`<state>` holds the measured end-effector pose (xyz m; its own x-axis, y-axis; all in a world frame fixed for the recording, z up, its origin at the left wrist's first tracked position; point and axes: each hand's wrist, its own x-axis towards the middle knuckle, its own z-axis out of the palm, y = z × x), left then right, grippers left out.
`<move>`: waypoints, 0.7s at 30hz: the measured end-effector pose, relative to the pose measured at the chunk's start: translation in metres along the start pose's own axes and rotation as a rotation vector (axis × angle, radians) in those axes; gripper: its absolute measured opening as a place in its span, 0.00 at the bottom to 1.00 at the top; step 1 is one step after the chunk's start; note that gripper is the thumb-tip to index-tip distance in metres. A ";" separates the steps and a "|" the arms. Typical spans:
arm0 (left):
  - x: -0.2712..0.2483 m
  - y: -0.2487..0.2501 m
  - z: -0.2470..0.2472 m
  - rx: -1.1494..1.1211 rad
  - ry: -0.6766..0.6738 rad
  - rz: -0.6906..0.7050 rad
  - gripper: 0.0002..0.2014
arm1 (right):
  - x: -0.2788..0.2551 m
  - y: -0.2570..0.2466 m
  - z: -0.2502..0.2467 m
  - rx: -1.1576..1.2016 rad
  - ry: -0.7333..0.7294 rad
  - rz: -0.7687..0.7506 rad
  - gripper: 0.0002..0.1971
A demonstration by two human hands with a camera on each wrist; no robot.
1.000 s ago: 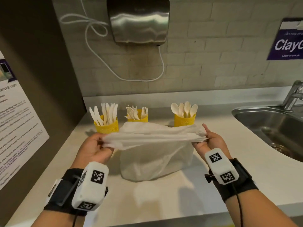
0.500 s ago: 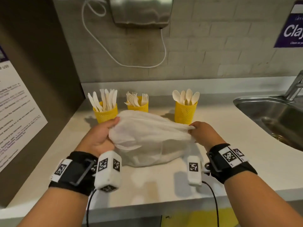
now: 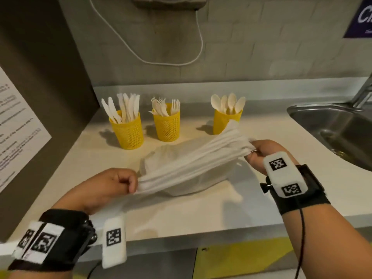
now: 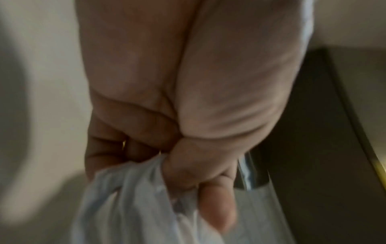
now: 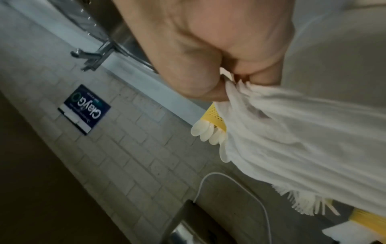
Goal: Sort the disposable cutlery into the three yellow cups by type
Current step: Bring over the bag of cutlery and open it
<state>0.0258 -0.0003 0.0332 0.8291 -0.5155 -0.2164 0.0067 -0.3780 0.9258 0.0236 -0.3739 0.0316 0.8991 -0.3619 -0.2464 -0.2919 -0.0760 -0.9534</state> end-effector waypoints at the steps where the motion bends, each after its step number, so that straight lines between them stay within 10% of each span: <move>1: 0.001 -0.005 -0.001 0.137 0.023 -0.042 0.13 | -0.002 0.003 0.000 -0.152 0.070 -0.115 0.21; 6: 0.023 -0.008 0.007 -0.224 0.582 -0.063 0.23 | -0.011 0.021 0.007 0.250 -0.134 0.006 0.19; 12: 0.036 0.008 -0.004 -1.254 0.422 -0.157 0.41 | -0.024 0.026 0.010 0.578 -0.336 0.179 0.27; 15: 0.031 0.024 0.004 -1.127 0.360 -0.229 0.13 | -0.034 0.014 0.012 0.155 -0.364 0.022 0.27; 21: 0.030 0.012 0.019 -0.015 0.443 -0.207 0.08 | -0.019 -0.007 0.020 -0.035 0.115 -0.107 0.13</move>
<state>0.0396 -0.0349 0.0319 0.9676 -0.0529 -0.2469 0.2019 -0.4252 0.8823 0.0154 -0.3482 0.0395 0.8827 -0.4543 -0.1205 -0.2096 -0.1511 -0.9660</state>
